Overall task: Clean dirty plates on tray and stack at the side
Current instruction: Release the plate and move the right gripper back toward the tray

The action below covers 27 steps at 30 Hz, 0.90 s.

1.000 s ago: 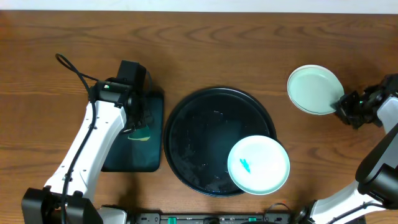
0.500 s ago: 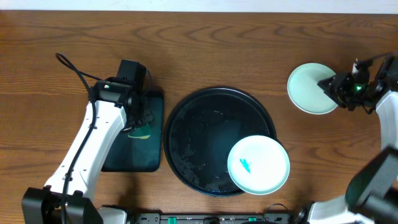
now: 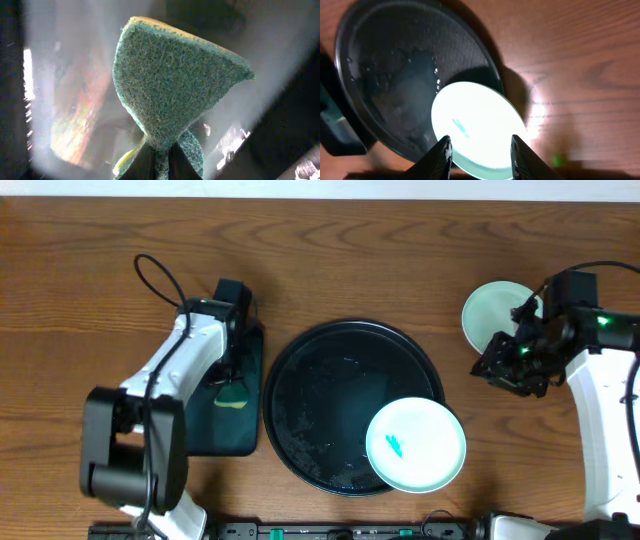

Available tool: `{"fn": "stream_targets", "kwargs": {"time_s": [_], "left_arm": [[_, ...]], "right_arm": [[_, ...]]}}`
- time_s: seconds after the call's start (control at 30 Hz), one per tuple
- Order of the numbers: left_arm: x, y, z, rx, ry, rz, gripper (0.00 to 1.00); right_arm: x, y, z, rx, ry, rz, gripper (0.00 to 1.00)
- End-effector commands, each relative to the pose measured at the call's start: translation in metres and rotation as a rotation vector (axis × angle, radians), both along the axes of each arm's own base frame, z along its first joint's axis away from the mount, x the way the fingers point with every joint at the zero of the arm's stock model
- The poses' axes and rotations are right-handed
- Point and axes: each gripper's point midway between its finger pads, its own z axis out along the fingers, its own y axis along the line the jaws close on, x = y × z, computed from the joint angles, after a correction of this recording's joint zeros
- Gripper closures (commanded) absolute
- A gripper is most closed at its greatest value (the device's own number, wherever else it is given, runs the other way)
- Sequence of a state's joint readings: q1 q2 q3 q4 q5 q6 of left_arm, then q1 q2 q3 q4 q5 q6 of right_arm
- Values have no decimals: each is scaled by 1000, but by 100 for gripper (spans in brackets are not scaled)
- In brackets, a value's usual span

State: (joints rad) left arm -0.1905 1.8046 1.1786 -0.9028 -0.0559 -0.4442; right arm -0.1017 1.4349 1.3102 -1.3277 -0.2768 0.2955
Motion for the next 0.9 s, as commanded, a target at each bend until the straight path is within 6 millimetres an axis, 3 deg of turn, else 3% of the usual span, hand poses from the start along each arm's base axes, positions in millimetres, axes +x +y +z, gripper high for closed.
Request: {"fn": "stream_targets", "kwargs": {"time_s": [0.0, 0.03, 0.1, 0.27, 0.33, 0.47, 0.6, 0.77, 0.87], "left_arm": [[8, 3, -13, 21, 14, -2, 93], [7, 3, -17, 20, 23, -2, 92], [6, 3, -23, 23, 39, -2, 76], [5, 3, -26, 25, 48, -2, 66], [6, 3, -26, 24, 45, -2, 55], [7, 3, -27, 23, 41, -1, 54], [8, 3, -27, 22, 37, -2, 53], [9, 3, -27, 22, 34, -2, 53], [9, 3, -27, 22, 34, -2, 53]], "right_arm": [[-13, 11, -13, -35, 58, 29, 64], [-17, 15, -16, -35, 73, 38, 64], [-26, 24, -23, -35, 107, 67, 64], [-46, 39, -32, -41, 182, 114, 64], [-51, 41, -32, -50, 199, 119, 60], [-64, 29, -33, -147, 260, 81, 49], [-91, 17, -30, -254, 380, 20, 52], [-109, 24, -30, -312, 438, 14, 46], [-117, 31, -42, -340, 456, -6, 43]]}}
